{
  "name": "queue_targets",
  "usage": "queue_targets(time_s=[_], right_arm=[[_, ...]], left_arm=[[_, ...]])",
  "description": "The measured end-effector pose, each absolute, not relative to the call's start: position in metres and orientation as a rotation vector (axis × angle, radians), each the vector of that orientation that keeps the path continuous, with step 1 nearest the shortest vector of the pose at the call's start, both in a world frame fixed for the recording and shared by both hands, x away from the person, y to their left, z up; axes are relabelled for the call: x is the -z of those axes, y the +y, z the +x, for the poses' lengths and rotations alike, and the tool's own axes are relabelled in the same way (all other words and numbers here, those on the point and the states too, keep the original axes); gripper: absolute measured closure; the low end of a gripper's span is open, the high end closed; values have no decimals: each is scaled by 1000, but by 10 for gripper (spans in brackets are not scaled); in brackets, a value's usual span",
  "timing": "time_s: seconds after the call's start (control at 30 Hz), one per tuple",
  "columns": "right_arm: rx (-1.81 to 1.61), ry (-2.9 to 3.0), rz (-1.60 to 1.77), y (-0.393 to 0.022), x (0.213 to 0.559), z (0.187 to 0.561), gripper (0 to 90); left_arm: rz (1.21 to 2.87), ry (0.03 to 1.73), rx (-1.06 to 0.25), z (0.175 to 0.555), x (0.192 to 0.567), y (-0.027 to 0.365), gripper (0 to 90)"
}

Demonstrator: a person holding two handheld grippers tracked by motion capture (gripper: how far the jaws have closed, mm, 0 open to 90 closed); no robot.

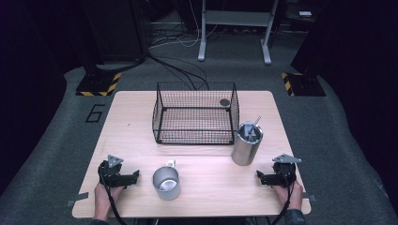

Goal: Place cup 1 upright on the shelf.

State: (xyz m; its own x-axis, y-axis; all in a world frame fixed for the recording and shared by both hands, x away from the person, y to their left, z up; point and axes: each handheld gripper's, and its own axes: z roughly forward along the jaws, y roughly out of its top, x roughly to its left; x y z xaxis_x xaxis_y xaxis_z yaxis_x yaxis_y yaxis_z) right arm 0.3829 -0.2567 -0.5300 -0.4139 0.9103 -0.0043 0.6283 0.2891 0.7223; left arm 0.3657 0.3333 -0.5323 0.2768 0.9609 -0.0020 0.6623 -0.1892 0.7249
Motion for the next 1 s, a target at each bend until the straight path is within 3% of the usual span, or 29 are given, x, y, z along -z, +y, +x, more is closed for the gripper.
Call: queue_targets(time_s=[0.63,1.0], right_arm=[[-927,2165,1379,-253,527,382,8],[-1061,2114,1397,-253,494,373,12]], left_arm=[[1935,1456,-625,366,532,334,1],[1936,1454,-625,366,532,333,1]])
